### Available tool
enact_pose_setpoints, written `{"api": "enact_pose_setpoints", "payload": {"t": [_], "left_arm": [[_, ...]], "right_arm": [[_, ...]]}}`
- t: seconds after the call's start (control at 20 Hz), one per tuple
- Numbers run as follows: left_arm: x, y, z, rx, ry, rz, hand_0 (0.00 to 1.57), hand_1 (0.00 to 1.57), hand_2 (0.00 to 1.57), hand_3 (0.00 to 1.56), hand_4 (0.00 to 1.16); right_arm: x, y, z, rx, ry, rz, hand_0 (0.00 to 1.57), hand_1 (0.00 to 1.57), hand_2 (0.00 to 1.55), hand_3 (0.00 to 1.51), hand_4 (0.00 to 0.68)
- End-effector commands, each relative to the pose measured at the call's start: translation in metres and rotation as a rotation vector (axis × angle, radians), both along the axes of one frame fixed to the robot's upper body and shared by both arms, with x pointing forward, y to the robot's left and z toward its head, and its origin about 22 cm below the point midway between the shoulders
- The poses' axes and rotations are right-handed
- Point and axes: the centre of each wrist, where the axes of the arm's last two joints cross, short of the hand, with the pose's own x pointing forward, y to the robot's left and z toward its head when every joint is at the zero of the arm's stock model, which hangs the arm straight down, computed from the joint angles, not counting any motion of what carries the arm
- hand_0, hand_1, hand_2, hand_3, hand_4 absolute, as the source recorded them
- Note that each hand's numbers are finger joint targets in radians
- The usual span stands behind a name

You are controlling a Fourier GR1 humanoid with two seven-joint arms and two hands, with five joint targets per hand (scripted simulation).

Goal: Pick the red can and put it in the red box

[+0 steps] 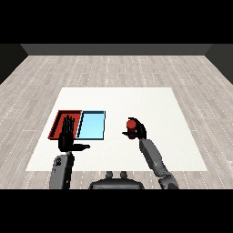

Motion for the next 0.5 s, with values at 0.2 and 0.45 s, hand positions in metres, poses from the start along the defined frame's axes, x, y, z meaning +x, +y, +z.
{"api": "enact_pose_setpoints", "payload": {"t": [0.2, 0.45], "left_arm": [[-0.007, -0.007, -0.002, -0.004, 0.011, 0.008, 0.00, 0.00, 0.00, 0.00, 0.00], [0.007, -0.008, -0.002, 0.002, 0.002, 0.005, 0.00, 0.00, 0.00, 0.00, 0.00]], "right_arm": [[0.003, 0.017, -0.003, -0.141, 0.035, -0.044, 1.54, 1.54, 1.47, 1.42, 0.575], [-0.002, 0.006, -0.013, -0.178, 0.047, -0.018, 1.53, 1.53, 1.47, 1.42, 0.551]]}}
